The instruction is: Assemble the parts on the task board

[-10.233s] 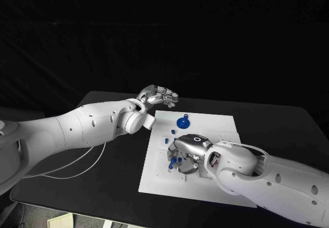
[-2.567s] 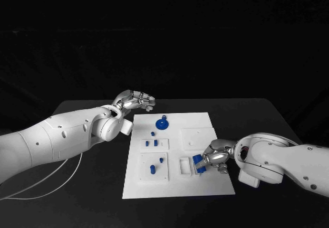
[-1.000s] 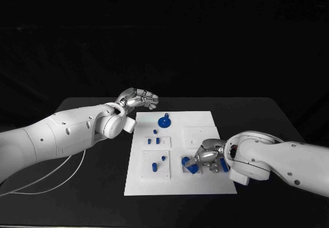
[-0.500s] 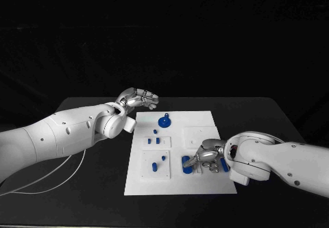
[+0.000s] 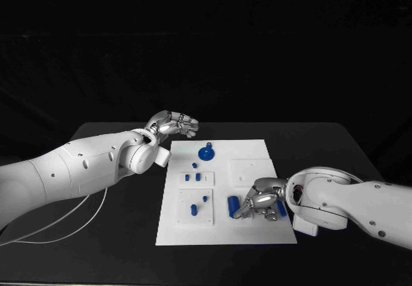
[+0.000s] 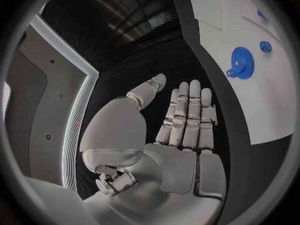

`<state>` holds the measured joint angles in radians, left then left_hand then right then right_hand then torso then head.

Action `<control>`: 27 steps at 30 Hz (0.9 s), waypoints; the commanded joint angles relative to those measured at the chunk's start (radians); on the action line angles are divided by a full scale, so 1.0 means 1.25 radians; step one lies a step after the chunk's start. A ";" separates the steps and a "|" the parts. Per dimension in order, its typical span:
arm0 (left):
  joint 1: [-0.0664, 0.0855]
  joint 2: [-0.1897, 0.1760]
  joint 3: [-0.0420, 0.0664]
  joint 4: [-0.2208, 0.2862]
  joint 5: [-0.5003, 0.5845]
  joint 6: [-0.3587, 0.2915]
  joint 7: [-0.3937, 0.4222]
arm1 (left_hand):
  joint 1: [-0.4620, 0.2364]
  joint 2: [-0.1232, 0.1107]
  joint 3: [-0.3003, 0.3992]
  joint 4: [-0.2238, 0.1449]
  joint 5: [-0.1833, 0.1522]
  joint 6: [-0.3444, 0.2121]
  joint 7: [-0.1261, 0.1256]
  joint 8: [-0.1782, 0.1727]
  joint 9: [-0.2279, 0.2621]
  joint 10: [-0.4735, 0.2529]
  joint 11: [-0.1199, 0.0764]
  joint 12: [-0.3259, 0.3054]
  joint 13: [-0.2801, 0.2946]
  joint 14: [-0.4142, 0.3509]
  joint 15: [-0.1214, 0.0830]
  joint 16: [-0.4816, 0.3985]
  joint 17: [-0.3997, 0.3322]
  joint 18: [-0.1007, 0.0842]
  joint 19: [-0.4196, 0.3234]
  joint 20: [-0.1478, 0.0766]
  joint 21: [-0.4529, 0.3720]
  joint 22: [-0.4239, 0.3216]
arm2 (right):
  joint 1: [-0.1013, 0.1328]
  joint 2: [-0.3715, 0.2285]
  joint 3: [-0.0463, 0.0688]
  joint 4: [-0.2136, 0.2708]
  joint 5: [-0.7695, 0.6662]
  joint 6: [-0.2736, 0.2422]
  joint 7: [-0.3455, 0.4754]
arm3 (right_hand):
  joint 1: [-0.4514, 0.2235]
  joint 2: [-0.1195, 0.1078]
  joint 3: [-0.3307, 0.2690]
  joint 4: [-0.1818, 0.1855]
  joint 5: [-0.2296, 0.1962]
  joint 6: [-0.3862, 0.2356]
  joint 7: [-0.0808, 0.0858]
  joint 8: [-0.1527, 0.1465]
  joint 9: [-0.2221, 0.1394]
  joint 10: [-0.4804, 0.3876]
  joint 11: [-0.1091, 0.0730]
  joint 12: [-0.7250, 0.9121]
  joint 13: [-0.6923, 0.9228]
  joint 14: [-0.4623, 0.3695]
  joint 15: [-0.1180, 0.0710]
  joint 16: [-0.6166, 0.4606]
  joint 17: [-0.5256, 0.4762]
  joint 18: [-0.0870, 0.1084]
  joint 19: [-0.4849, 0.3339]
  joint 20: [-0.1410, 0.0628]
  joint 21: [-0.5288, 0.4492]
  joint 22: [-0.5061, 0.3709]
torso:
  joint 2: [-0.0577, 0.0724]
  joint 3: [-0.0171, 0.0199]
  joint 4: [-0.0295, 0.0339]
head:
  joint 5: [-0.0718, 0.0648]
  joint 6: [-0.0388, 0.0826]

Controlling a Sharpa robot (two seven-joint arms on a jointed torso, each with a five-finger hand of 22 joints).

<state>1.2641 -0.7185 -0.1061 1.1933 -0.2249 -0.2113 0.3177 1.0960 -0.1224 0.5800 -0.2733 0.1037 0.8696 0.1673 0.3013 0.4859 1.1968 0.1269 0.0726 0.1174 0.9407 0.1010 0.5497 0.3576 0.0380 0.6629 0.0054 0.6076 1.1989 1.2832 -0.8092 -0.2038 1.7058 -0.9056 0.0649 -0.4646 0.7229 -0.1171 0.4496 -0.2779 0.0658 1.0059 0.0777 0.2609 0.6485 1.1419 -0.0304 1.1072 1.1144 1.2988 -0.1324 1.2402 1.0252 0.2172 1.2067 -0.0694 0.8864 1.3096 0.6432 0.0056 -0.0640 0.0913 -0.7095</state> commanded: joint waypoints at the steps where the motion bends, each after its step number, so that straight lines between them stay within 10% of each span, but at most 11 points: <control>1: 0.000 0.001 0.001 0.002 0.004 0.011 0.005 | -0.010 0.001 -0.004 0.002 -0.001 -0.005 -0.002 0.000 -0.001 -0.006 0.002 -0.002 -0.001 0.000 0.006 -0.004 0.001 0.008 -0.002 0.002 -0.004 0.001 | -0.001 0.000 0.000 0.000 -0.015 0.023 0.016 | 0.009 0.002 0.001 -0.005 -0.004 0.009 0.004 -0.003 0.001 0.003 0.001 -0.005 0.001 0.002 -0.004 -0.004 0.001 0.036 0.001 0.000 -0.004 0.002 | 0.000 -0.0001 -0.0001 | 0.000 0.000; 17: 0.000 0.002 0.001 0.001 0.004 0.013 0.003 | -0.016 0.003 -0.004 0.008 0.000 -0.006 -0.001 0.001 -0.001 -0.006 0.002 -0.001 -0.001 0.001 0.007 -0.007 0.005 0.008 -0.002 0.003 -0.005 0.003 | -0.002 0.024 0.000 -0.027 -0.023 0.009 -0.010 | -0.033 0.067 0.039 0.089 -0.012 0.020 0.003 -0.005 0.002 0.010 0.000 -0.010 0.003 0.004 -0.004 -0.003 0.005 0.036 0.005 0.005 -0.005 0.002 | 0.000 -0.0006 0.0005 | 0.000 -0.005; 27: 0.000 0.001 0.000 0.000 0.004 0.013 0.003 | -0.016 0.003 -0.004 0.008 0.000 -0.006 -0.001 0.001 -0.001 -0.006 0.002 -0.001 -0.001 0.001 0.007 -0.007 0.006 0.008 -0.002 0.003 -0.005 0.003 | -0.004 0.030 0.000 -0.039 -0.024 0.025 -0.022 | -0.020 0.071 0.090 0.130 -0.013 0.023 0.002 -0.007 0.004 0.012 -0.001 -0.010 0.006 0.004 -0.004 -0.001 0.009 0.036 0.003 0.003 0.000 0.008 | 0.000 -0.0005 0.0008 | 0.001 -0.006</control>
<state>1.2641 -0.7179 -0.1061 1.1928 -0.2248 -0.2082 0.3158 1.0831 -0.1175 0.5750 -0.2683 0.1037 0.8700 0.1677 0.3013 0.4850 1.1968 0.1268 0.0726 0.1167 0.9407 0.1010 0.5458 0.3640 0.0380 0.6629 0.0054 0.6077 1.2021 1.2801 -0.7720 -0.2033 1.6614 -0.9247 0.0776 -0.4788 0.6881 -0.0294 0.5575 -0.1156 0.0532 1.0235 0.0789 0.2519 0.6539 1.1475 -0.0322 1.0986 1.1208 1.3028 -0.1352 1.2404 1.0357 0.2172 1.2092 -0.0640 0.8826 1.3096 0.6433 0.0047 -0.0631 0.0916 -0.7167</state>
